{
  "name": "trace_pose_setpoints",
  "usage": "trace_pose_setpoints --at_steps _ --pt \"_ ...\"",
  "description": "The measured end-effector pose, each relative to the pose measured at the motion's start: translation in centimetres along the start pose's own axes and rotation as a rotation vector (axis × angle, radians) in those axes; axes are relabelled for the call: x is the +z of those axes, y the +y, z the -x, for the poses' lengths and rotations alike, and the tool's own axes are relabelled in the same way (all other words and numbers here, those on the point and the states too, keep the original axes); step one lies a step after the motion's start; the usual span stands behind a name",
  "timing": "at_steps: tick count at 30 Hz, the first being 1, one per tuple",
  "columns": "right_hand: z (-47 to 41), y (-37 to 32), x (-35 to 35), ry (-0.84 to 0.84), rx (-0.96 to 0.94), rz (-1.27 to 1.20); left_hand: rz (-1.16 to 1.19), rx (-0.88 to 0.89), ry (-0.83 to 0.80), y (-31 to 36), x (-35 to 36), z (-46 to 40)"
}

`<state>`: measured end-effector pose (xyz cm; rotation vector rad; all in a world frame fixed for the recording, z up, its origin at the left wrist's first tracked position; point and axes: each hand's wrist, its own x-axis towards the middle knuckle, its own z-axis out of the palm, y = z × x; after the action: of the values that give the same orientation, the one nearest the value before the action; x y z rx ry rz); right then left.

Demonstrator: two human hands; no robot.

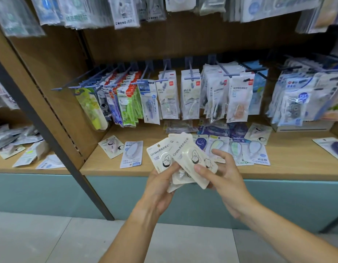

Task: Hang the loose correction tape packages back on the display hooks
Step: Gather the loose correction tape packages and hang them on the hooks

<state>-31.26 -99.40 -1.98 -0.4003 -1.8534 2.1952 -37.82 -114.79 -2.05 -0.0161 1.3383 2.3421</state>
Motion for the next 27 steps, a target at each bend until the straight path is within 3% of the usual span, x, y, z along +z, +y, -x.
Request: trace_pose_setpoints --at_steps 3,7,12,18,27 --pt "1.4 -0.6 0.1 -0.053 0.035 -0.11 0.046 0.026 -0.003 -0.1 1.3 0.0" --pt "2.1 -2.6 -0.9 0.129 0.04 -0.112 0.132 0.0 -0.066 0.1 3.7 0.6" --pt "4.9 -10.7 -2.5 0.204 0.218 -0.236 0.04 -0.146 -0.074 3.6 9.7 4.6" --pt "12.2 -27.9 -2.5 0.295 0.342 -0.342 -0.101 -0.256 -0.117 16.5 20.3 13.9" --pt "19.3 -62.7 1.6 0.362 0.17 -0.244 -0.318 -0.104 -0.148 44.1 40.4 25.4"
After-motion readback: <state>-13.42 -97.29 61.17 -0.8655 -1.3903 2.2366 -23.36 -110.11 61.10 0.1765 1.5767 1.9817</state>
